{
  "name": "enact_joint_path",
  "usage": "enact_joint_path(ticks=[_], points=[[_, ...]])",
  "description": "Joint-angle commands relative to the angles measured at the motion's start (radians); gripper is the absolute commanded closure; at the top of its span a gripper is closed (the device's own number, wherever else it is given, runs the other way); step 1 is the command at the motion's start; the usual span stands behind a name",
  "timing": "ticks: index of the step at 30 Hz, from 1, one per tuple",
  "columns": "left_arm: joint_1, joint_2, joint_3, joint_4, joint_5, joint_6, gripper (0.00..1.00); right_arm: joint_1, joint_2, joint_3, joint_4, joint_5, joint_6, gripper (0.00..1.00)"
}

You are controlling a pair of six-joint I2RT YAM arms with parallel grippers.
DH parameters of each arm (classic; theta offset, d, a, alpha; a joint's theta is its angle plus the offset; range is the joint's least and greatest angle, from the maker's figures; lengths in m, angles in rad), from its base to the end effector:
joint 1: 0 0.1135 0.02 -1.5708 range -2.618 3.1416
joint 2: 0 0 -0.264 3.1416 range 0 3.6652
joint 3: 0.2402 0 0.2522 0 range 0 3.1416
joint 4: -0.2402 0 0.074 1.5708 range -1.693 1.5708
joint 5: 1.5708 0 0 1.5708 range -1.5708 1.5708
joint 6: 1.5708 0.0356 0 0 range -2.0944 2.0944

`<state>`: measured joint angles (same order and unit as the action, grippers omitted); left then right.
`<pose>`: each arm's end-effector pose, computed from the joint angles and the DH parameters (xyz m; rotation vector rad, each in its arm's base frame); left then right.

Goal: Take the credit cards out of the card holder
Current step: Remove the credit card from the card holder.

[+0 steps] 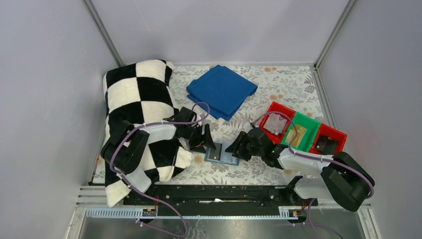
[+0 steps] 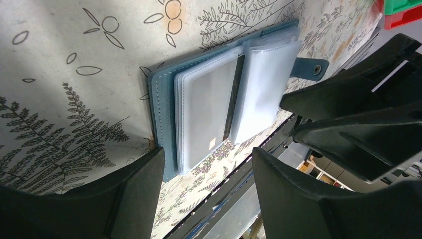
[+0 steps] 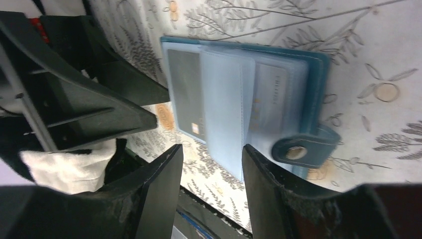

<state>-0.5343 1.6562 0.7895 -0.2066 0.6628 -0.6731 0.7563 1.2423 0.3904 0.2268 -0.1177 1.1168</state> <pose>0.2432 -0.1693 0.1390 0.0510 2.8667 -1.2210 0.1644 0.1609 0.1546 0.3664 2.4222 1.0945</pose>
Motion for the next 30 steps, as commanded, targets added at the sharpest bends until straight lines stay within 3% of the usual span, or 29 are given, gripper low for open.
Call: enact_joint_path(ticks=[1,11,18,26,30], points=[[-0.004,0.02,0.028,0.003,0.002,0.04,0.31,0.008,-0.005,0.067,0.054,-0.08,-0.016,0.45],[0.029,-0.03,0.055,-0.042,-0.022,0.055,0.32,0.009,0.144,0.106,0.192,-0.171,0.02,0.47],[0.06,-0.129,0.182,-0.246,-0.248,0.124,0.31,0.01,0.262,0.151,0.279,-0.223,0.043,0.46],[0.062,-0.246,0.188,-0.281,-0.26,0.115,0.31,0.004,0.166,0.154,0.159,-0.152,-0.01,0.45],[0.034,-0.257,0.179,-0.273,-0.206,0.118,0.3,-0.019,0.066,0.147,-0.01,-0.067,-0.062,0.44]])
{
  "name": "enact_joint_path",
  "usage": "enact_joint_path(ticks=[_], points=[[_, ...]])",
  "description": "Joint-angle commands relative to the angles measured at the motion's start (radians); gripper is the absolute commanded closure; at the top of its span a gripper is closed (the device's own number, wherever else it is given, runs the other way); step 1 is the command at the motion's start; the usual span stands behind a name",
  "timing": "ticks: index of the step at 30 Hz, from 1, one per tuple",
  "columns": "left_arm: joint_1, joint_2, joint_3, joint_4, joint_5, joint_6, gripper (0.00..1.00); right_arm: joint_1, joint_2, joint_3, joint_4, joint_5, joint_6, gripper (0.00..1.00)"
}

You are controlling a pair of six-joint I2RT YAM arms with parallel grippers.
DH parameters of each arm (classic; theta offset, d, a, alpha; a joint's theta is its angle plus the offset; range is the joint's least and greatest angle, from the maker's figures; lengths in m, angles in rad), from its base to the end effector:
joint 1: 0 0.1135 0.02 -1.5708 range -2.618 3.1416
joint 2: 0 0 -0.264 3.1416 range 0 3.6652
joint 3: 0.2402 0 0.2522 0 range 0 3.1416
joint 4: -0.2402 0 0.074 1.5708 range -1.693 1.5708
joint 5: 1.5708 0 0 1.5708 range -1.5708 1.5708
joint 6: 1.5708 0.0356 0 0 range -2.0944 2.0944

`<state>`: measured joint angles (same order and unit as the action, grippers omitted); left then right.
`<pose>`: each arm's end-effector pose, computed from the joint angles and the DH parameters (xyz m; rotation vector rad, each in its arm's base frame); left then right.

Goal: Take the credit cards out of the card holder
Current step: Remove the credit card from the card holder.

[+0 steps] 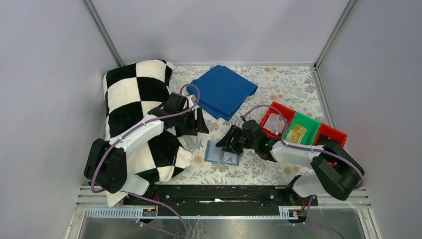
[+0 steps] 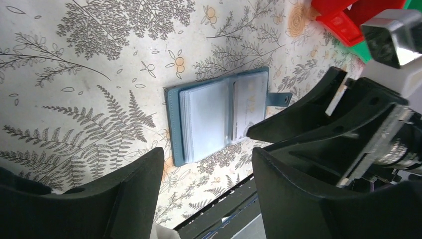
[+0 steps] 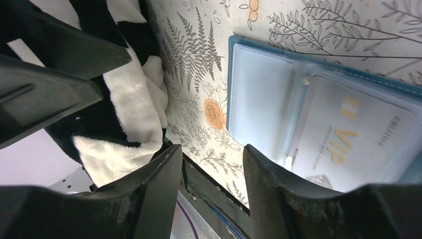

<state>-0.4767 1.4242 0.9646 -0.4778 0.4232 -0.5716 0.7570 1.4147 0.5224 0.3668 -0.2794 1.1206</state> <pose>0.2515 -0.1463 0.2340 0.0607 2.6548 -0.9271 0.1917 0.1946 0.1670 0.2433 2.4011 1.3179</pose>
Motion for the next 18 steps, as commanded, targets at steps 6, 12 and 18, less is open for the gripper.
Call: enact_joint_path(ticks=[6,12,18], points=[[-0.18,0.039,-0.021,0.147,0.095,-0.049,0.31,-0.104,-0.256,-0.077,-0.281,0.147,-0.091,0.44],[-0.216,0.132,-0.133,0.46,0.206,-0.225,0.31,-0.125,-0.26,-0.096,-0.274,0.097,-0.107,0.43],[-0.218,0.206,-0.174,0.57,0.234,-0.281,0.33,-0.125,-0.19,-0.111,-0.211,0.052,-0.112,0.42]])
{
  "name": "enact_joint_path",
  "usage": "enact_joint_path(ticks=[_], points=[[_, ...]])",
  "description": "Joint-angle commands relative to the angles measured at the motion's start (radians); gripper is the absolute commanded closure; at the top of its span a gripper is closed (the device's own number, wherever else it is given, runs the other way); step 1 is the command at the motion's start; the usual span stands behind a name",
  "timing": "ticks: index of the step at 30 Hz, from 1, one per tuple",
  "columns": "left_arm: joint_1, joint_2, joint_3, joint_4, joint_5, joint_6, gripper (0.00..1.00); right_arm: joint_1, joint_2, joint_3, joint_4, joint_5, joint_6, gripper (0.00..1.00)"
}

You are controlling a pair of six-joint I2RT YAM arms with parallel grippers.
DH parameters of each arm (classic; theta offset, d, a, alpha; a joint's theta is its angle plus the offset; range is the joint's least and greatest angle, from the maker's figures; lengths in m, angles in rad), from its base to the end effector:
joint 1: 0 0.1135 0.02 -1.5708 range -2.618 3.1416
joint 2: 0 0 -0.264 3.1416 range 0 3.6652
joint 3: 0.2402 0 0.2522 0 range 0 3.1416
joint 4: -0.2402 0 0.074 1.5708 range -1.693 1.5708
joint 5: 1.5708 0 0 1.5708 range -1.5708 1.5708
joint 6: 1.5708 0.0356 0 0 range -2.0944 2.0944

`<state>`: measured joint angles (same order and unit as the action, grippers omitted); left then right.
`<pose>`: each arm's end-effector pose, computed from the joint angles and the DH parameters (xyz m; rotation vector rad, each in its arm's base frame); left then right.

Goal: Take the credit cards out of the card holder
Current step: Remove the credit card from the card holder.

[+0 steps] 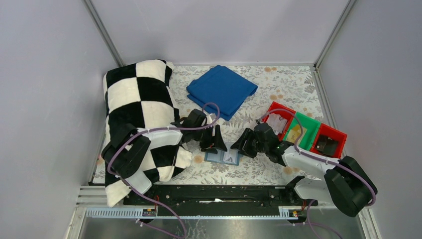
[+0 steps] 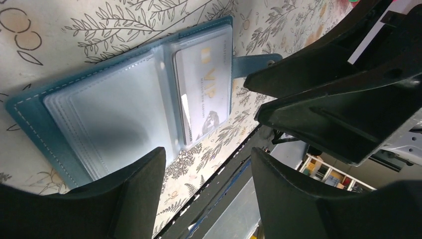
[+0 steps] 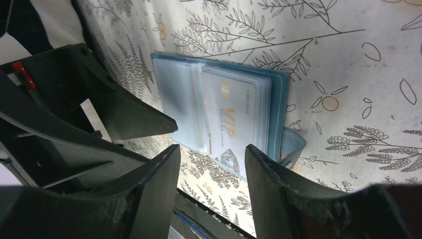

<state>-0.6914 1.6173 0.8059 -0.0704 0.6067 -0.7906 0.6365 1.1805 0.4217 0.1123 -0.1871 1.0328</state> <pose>0.2259 -0.2133 0.1612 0.1715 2.7508 -1.2959 0.1775 0.1394 0.1670 0.3691 2.4187 1.0561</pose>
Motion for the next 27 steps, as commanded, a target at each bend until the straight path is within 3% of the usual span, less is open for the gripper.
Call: enact_joint_path(ticks=[1,27], points=[[-0.003,0.019,-0.018,0.163,0.048,-0.057,0.33,-0.004,0.057,-0.008,0.051,-0.046,-0.025,0.42],[-0.002,0.078,-0.01,0.071,-0.012,0.044,0.41,-0.004,0.161,-0.025,0.154,-0.093,-0.018,0.43]])
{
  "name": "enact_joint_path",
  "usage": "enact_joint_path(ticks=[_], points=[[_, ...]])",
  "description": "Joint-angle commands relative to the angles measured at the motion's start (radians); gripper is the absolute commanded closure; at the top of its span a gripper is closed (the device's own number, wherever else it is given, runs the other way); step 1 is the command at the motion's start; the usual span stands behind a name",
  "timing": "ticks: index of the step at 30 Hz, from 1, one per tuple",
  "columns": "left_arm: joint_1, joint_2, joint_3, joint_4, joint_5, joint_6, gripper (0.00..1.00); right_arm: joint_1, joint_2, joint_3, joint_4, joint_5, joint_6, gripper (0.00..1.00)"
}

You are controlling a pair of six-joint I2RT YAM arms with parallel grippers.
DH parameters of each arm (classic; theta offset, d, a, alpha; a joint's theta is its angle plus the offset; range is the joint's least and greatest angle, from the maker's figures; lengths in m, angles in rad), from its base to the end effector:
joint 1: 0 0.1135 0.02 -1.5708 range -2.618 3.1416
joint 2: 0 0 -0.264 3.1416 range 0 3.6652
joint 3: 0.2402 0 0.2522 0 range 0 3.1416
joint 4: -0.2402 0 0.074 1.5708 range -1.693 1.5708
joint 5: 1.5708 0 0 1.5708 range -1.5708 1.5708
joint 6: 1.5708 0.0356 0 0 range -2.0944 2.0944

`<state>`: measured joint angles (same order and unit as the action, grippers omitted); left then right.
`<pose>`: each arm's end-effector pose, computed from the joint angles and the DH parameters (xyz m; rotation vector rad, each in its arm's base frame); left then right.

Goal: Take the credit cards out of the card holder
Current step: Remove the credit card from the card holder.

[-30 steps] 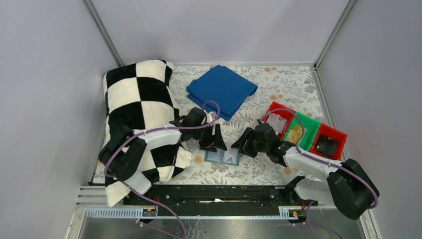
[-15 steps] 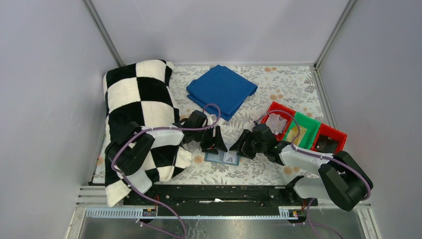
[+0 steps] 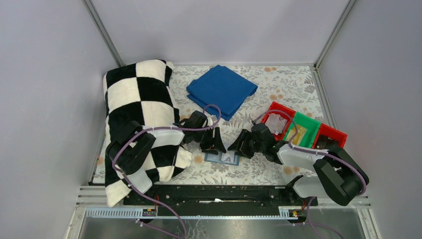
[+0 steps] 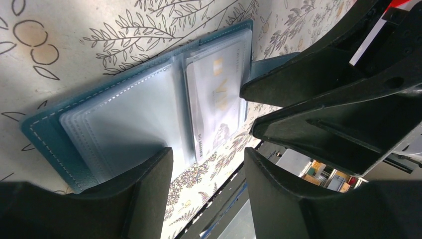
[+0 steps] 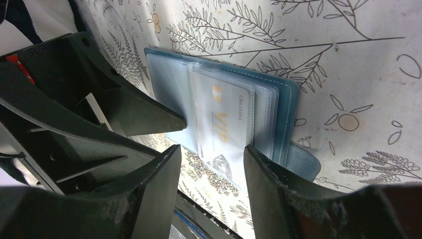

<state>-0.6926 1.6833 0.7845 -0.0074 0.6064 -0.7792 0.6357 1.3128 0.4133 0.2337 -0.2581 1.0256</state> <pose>0.2277 -0.2153 0.1402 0.1784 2.7724 -1.2803 0.1855 0.1482 0.1473 0.3275 2.4672 1.1090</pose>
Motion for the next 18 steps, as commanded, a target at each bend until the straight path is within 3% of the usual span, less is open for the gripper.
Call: enact_joint_path(ticks=[1,18], points=[[-0.002,0.013,0.012,0.009,-0.011,0.035,0.41,-0.003,0.034,-0.019,0.04,-0.024,-0.007,0.43],[-0.002,0.065,-0.017,0.051,0.006,0.033,0.55,-0.004,0.084,-0.084,0.17,-0.058,0.065,0.45]])
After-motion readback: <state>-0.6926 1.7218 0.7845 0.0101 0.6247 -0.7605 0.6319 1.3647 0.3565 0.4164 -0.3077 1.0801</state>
